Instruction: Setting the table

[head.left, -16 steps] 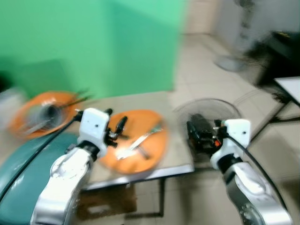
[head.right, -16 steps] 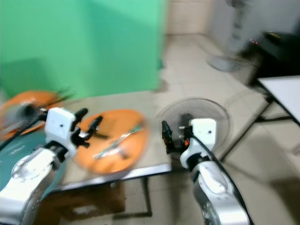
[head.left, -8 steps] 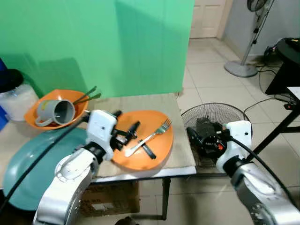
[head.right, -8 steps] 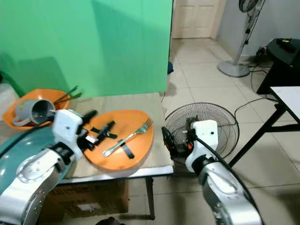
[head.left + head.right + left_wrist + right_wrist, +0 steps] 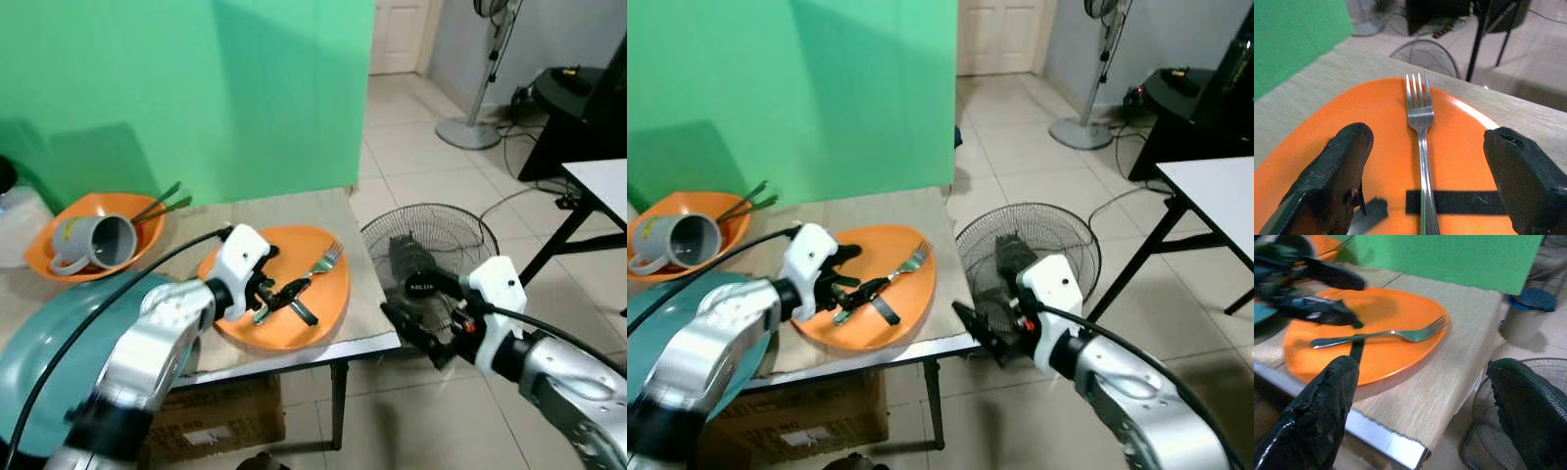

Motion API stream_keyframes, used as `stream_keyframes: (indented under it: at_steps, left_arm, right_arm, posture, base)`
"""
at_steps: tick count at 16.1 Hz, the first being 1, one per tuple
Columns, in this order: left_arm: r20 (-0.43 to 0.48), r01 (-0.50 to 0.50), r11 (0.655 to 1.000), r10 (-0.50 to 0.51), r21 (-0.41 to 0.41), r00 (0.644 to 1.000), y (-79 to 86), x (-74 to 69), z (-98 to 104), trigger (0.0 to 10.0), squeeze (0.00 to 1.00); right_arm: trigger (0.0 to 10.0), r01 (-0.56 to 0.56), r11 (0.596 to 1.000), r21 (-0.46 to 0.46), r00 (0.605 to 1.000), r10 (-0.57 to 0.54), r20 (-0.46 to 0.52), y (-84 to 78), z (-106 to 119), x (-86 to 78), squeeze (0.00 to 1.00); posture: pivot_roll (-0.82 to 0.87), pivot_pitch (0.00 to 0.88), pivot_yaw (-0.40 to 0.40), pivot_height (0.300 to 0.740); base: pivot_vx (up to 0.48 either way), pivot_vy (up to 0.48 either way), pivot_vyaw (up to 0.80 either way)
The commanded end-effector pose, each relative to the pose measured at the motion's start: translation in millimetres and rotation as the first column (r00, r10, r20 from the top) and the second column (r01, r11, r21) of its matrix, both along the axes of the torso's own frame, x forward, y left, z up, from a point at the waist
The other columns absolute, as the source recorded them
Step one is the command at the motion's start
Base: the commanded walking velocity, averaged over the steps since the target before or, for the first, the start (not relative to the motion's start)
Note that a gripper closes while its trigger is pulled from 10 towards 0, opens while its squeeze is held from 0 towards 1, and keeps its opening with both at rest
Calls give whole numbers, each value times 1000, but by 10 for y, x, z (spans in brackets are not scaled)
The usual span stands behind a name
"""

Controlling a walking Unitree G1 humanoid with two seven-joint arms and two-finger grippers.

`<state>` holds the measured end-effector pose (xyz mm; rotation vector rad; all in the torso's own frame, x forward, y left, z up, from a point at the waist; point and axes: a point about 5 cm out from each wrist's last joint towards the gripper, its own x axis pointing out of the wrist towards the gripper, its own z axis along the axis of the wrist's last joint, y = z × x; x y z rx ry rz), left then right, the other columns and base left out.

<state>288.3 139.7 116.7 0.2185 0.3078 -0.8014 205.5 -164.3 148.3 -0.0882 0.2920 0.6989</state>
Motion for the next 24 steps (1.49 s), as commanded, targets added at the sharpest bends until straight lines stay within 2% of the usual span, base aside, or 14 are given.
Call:
stream_keyframes:
  at_steps: [1,3,4,5,6,7,9,11,24]
  left_arm:
    - [2,34,999,-34,0,999,-7,41,3,10000,0]
    - [-11,84,995,-83,46,996,-31,155,-57,10000,0]
    - [-22,100,990,-99,98,995,-18,195,-111,10000,0]
    - [-38,124,986,-121,110,992,-11,215,-142,3686,0]
    - [-55,145,982,-139,123,989,-3,221,-158,1020,0]
    - [-94,190,971,-178,144,980,13,218,-181,0,0]
    - [-124,217,960,-198,175,972,30,223,-193,0,0]
    - [-142,200,956,-173,213,975,46,280,-218,0,0]
    - [-141,228,944,-199,239,970,36,335,-267,0,0]
  right_arm:
    - [10000,-39,999,9,999,39,-1,31,36,-38,0]
    - [10000,-44,999,3,999,44,-9,23,18,-56,0]
    - [10000,-54,999,1,998,54,-13,35,17,-69,0]
    - [10000,-73,997,2,997,73,-19,47,22,-86,0]
    - [10000,-89,996,1,996,89,-25,54,25,-97,0]
    - [10000,-119,993,-8,992,119,-39,63,25,-122,0]
    - [10000,-143,989,-23,989,142,-50,60,25,-142,0]
    - [10000,-155,987,-30,987,153,-52,49,38,-152,0]
    - [10000,-240,970,-35,968,236,-88,91,23,-232,0]
  posture:
    - [29,0,52,740]
    - [13,0,58,740]
    - [8,0,61,740]
    - [2,0,65,740]
    - [-1,0,67,740]
    - [-6,0,73,740]
    - [-10,0,76,740]
    - [-11,0,75,740]
    - [-9,0,73,740]
  base:
    - [0,0,0]
    - [0,0,0]
    - [0,0,0]
    - [0,0,0]
    - [0,0,0]
    - [0,0,0]
    - [0,0,0]
    - [0,0,0]
    - [0,0,0]
